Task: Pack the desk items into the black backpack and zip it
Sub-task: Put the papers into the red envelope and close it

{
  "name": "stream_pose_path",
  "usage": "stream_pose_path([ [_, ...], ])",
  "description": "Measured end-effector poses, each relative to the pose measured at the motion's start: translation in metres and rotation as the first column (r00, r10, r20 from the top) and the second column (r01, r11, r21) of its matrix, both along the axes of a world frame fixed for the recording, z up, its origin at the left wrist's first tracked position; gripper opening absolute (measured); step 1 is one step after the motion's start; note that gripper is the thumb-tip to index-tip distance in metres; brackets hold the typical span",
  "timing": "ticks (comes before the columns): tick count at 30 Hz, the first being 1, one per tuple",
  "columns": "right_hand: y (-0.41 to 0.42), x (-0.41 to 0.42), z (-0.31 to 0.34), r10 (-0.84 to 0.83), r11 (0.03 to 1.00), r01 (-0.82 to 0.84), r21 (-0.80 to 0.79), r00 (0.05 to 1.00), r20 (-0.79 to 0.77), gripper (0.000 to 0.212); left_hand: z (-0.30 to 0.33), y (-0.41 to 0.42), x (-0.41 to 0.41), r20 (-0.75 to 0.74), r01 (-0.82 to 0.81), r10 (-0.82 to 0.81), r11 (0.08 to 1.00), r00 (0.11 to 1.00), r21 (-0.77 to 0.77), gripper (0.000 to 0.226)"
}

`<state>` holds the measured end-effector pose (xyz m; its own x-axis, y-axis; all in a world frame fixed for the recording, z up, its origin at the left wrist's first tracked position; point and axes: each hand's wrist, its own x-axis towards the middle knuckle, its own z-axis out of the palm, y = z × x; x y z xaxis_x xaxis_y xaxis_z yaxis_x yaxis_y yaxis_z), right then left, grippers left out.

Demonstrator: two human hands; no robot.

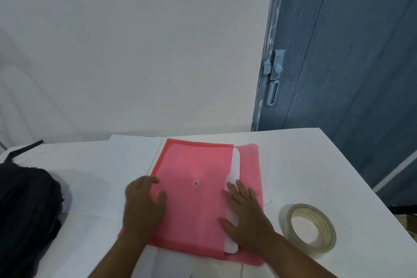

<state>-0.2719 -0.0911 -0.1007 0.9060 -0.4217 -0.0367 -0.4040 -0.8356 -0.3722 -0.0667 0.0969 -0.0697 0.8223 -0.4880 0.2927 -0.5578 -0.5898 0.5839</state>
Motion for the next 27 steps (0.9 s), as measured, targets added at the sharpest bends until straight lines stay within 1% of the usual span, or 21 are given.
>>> stream_pose_path([
  [2, -0.001, 0.001, -0.004, -0.034, 0.999, 0.034, 0.016, 0.999, 0.028, 0.083, -0.009, 0.021, 0.012, -0.055, -0.098, 0.112, 0.972, 0.992, 0.213, 0.042],
  [3, -0.001, 0.002, -0.004, -0.040, 0.999, 0.040, 0.004, 0.999, 0.014, 0.085, -0.014, 0.027, 0.012, -0.047, -0.110, 0.128, 0.955, 0.991, 0.277, 0.050],
  [4, 0.000, 0.004, -0.002, -0.034, 0.999, 0.034, -0.023, 0.999, -0.012, 0.087, -0.020, 0.031, 0.011, -0.024, -0.103, 0.115, 0.950, 0.993, 0.294, 0.057],
  [6, 0.003, 0.007, 0.001, -0.012, 0.998, 0.009, -0.058, 0.998, -0.054, 0.095, -0.027, 0.035, 0.006, 0.006, -0.100, 0.101, 0.964, 0.995, 0.246, 0.067],
  [8, 0.004, 0.008, 0.003, -0.015, 0.999, 0.013, -0.035, 0.998, -0.059, 0.099, -0.028, 0.035, 0.007, 0.015, -0.114, 0.114, 0.973, 0.993, 0.202, 0.070],
  [11, 0.002, 0.004, 0.002, -0.123, 0.990, 0.123, 0.068, 0.992, -0.006, 0.094, -0.026, 0.035, 0.009, 0.007, -0.111, 0.111, 0.982, 0.994, 0.153, 0.067],
  [12, 0.001, 0.003, 0.002, -0.140, 0.987, 0.141, 0.071, 0.990, -0.014, 0.093, -0.026, 0.036, 0.008, 0.002, -0.106, 0.107, 0.984, 0.994, 0.144, 0.066],
  [13, 0.002, 0.003, 0.002, -0.127, 0.991, 0.129, 0.031, 0.991, -0.038, 0.093, -0.025, 0.036, 0.008, -0.006, -0.094, 0.096, 0.985, 0.995, 0.142, 0.064],
  [15, 0.005, 0.005, 0.002, -0.076, 0.996, 0.072, -0.050, 0.993, -0.088, 0.100, -0.026, 0.038, 0.009, -0.009, -0.073, 0.075, 0.989, 0.997, 0.132, 0.062],
  [17, 0.007, 0.009, 0.004, -0.079, 0.995, 0.074, -0.063, 0.992, -0.094, 0.102, -0.026, 0.039, 0.009, 0.004, -0.056, 0.056, 0.993, 0.998, 0.106, 0.059],
  [19, 0.007, 0.010, 0.005, -0.086, 0.996, 0.083, -0.042, 0.994, -0.064, 0.102, -0.025, 0.039, 0.008, 0.020, -0.049, 0.047, 0.995, 0.999, 0.084, 0.057],
  [21, 0.006, 0.007, 0.006, -0.083, 0.997, 0.083, 0.007, 0.996, -0.010, 0.103, -0.025, 0.038, 0.008, 0.033, -0.046, 0.043, 0.996, 0.999, 0.083, 0.055],
  [23, 0.004, 0.003, 0.005, -0.085, 0.994, 0.081, 0.075, 0.995, 0.059, 0.097, -0.026, 0.038, 0.008, 0.039, -0.047, 0.043, 0.993, 0.998, 0.110, 0.054],
  [25, 0.005, 0.003, 0.006, -0.045, 0.998, 0.043, 0.040, 0.997, 0.064, 0.091, -0.028, 0.038, 0.009, 0.052, -0.052, 0.045, 0.989, 0.998, 0.140, 0.052],
  [27, 0.005, 0.003, 0.005, -0.047, 0.999, 0.046, 0.008, 0.997, 0.058, 0.093, -0.029, 0.037, 0.009, 0.056, -0.050, 0.041, 0.985, 0.998, 0.165, 0.050],
])
